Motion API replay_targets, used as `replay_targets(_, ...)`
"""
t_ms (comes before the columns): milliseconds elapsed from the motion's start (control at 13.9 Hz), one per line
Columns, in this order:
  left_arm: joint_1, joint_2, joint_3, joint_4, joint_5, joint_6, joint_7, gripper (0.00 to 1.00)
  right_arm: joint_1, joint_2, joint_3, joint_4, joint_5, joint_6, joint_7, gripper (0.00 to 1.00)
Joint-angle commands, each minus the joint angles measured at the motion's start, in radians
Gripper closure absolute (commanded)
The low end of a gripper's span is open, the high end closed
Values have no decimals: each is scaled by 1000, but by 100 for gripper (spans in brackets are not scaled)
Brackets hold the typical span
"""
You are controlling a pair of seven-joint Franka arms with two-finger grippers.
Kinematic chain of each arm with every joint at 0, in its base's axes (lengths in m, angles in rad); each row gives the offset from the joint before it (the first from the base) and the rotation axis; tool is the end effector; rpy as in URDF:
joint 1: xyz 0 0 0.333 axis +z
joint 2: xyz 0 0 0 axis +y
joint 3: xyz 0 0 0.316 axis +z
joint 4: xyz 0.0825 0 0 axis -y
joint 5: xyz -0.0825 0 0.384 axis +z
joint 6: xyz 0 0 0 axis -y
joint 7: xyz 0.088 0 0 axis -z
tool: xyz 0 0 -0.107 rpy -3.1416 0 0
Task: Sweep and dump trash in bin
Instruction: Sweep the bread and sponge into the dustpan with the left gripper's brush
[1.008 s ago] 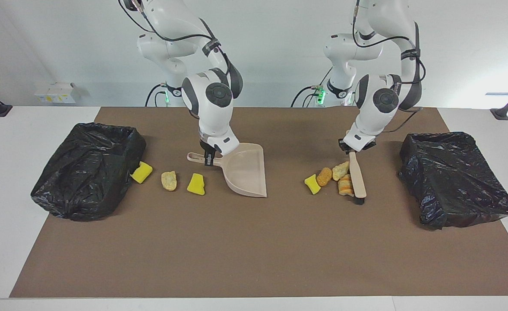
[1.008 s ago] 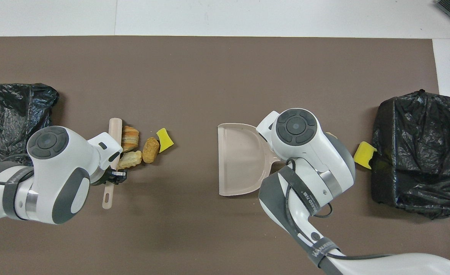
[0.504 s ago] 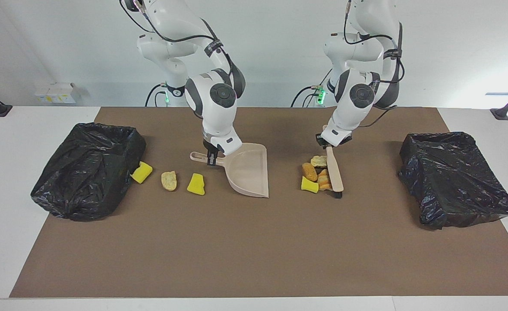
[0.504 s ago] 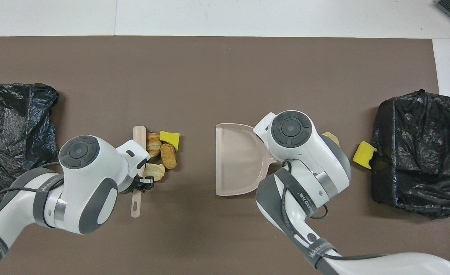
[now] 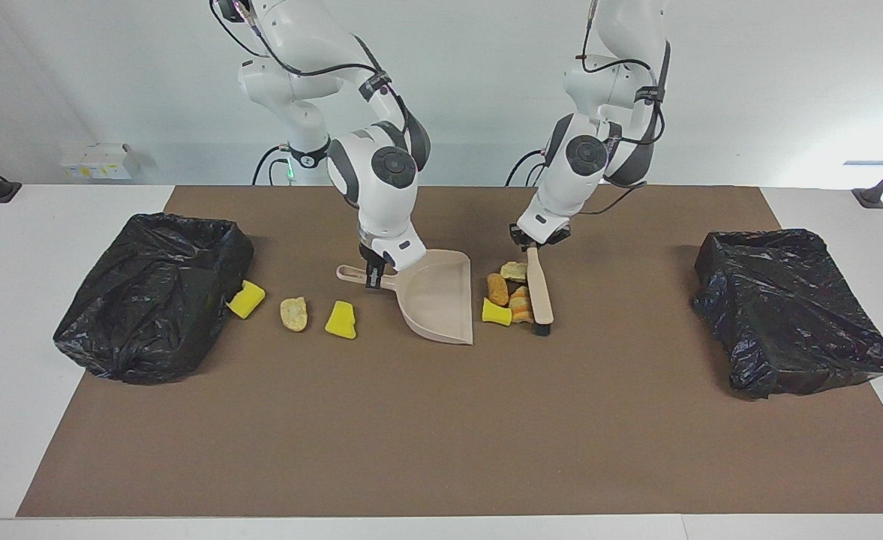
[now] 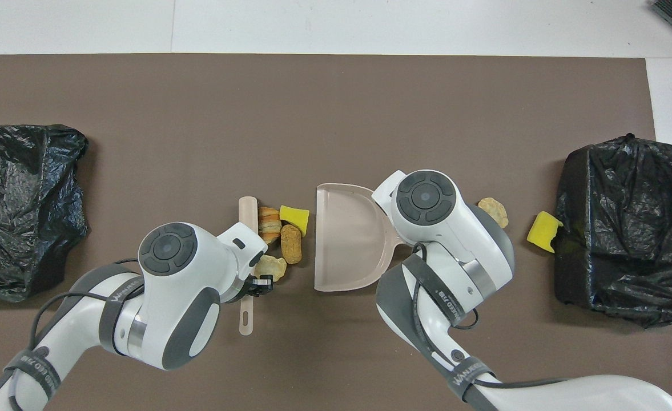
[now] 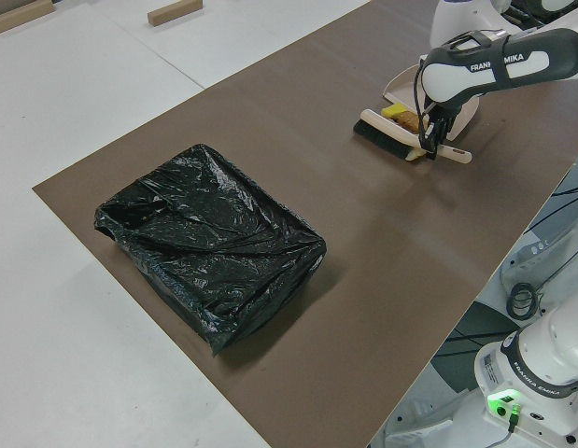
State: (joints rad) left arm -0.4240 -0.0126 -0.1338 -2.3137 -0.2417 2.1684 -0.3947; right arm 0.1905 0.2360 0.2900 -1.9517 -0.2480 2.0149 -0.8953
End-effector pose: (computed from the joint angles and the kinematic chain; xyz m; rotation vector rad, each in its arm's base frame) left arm 0.4137 -0.2691 0.3384 3.0188 -0.0200 -0.3089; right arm 0.5273 0.2521 0.3516 2.2091 2.0550 -0.2808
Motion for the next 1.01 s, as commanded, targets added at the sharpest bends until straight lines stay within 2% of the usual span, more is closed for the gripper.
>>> replay_targets(0, -76, 0, 14, 8, -63, 37, -10, 100, -2, 11, 8, -10, 4, 47, 39, 100)
replay_targets(288, -147, 17, 14, 34, -116, 102, -4, 100, 17, 14, 8, -10, 6, 57, 53, 100)
replay_targets(504, -145, 49, 11, 101, -130, 117, -27, 100, 17, 16, 8, -12, 6, 58, 55, 100)
replay_targets(720, -110, -3, 23, 119, -130, 47, -67, 100, 17, 14, 8, -12, 6, 58, 55, 100)
replay_targets(936, -56, -10, 23, 125, -128, -9, -99, 100, 15, 14, 8, -13, 6, 58, 55, 100)
